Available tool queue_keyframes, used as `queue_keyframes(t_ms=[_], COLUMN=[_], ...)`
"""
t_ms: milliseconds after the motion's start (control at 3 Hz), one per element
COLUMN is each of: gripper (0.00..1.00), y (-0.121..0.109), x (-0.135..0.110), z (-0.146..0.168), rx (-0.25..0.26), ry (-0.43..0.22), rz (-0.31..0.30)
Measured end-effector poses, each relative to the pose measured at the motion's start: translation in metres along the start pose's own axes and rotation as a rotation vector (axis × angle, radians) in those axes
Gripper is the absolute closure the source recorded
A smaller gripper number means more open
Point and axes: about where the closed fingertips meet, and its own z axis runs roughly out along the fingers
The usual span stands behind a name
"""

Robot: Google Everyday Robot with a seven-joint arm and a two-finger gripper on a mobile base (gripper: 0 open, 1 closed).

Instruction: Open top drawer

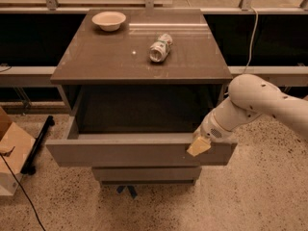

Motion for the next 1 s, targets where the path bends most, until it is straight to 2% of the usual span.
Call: queue_keyframes(t_ms=[667, 1000], gripper=[0.22, 0.01], y=[0.0015, 0.0083], x=[0.0, 0.0027], z=[0.0033, 0.0057], rx=[-0.007, -0.029], ry=[0.002, 0.026], rz=[-0.001, -0.016])
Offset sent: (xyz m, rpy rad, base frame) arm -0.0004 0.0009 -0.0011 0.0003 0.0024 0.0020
